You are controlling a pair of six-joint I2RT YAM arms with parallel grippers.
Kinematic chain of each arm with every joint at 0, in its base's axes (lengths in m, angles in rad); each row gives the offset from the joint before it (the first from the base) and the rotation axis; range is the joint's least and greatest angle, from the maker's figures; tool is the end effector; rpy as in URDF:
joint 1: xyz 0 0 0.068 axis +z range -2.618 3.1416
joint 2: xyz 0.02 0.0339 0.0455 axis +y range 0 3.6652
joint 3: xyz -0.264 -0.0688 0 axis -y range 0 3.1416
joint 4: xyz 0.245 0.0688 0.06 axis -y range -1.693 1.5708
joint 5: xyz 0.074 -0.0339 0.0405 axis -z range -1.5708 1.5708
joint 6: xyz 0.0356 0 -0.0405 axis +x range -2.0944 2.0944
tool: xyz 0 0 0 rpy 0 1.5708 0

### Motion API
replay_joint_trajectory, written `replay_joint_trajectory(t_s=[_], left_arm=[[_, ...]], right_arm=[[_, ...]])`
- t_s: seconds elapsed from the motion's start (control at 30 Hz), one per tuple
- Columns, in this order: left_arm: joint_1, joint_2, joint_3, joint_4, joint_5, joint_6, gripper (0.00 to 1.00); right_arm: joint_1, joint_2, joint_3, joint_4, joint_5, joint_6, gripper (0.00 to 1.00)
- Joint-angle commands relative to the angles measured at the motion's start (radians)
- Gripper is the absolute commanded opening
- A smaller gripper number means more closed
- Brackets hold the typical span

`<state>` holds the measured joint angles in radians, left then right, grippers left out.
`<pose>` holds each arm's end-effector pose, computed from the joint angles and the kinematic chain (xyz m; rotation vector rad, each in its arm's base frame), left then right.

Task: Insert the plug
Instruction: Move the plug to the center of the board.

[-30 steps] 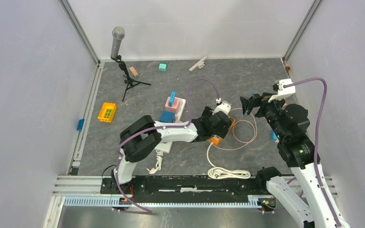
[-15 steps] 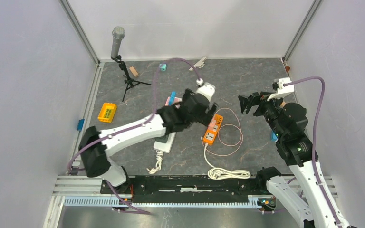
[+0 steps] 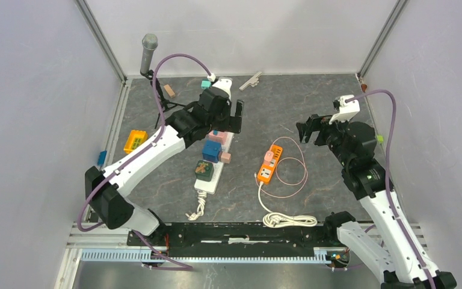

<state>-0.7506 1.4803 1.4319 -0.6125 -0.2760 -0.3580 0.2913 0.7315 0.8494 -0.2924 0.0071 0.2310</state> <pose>0.2474 -0.2175 0.3580 0.2844 2.2016 -0.3087 0.1607 0.0479 0.3592 -0.0478 1.7595 0.3753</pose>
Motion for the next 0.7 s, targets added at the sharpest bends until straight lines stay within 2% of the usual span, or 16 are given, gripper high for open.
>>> replay_joint_trajectory(t_s=[0.0,0.1,0.23,0.53,0.67], left_arm=[[0.059,0.037,0.063,0.023,-0.045,0.093,1.0],[0.094,0.181,0.209,-0.04,-0.078,0.172,1.0],[0.118,0.446,0.489,-0.174,-0.164,0.222,1.0],[0.263,0.825,0.842,-0.212,0.017,0.269,1.0],[0.311,0.971,0.959,-0.209,0.024,0.294,1.0]], right_arm=[[-0.004,0.026,0.009,0.06,0.005,0.018,0.98],[-0.005,0.049,0.004,0.077,0.003,0.029,0.98],[-0.004,0.095,-0.008,0.103,-0.004,0.045,0.98],[-0.004,0.201,-0.037,0.157,-0.042,0.045,0.98],[-0.004,0.248,-0.044,0.179,-0.056,0.032,0.98]])
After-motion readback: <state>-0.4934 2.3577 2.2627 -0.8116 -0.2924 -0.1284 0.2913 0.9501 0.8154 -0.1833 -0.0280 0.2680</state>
